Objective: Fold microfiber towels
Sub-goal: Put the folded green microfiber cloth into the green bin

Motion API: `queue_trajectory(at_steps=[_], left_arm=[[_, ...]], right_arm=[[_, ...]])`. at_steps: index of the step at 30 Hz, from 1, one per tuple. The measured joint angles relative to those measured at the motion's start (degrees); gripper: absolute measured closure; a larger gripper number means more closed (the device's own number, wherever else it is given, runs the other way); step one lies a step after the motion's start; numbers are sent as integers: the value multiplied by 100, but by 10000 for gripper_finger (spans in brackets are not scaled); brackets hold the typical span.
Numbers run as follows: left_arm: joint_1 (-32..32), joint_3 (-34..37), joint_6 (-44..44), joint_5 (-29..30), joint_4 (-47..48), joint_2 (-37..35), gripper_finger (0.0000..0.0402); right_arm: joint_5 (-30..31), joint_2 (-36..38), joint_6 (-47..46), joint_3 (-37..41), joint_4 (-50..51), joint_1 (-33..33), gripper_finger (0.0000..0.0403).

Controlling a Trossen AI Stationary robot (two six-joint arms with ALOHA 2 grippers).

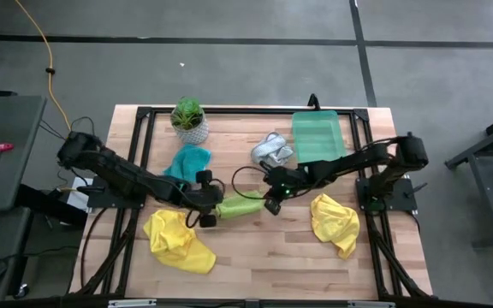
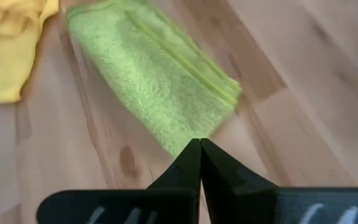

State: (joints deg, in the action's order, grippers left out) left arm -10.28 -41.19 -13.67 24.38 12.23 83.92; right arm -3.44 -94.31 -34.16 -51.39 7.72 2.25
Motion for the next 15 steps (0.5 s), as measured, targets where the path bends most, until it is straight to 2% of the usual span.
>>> queue_trajectory(at_steps=[3, 6, 9, 15], left_arm=[[-32, 17, -313, 48, 348, -276, 401], [-76, 58, -488, 22, 576, -365, 401], [-140, 181, -719, -188, 380, -304, 401], [-240, 507, -1462, -582, 423, -200, 401]], right_arm=[[-102, 160, -623, 7, 281, -126, 398], [-348, 125, -852, 13, 326, -279, 373], [-681, -38, -999, 17, 134, -476, 325], [-1321, -576, -1501, 14, -323, -709, 196]])
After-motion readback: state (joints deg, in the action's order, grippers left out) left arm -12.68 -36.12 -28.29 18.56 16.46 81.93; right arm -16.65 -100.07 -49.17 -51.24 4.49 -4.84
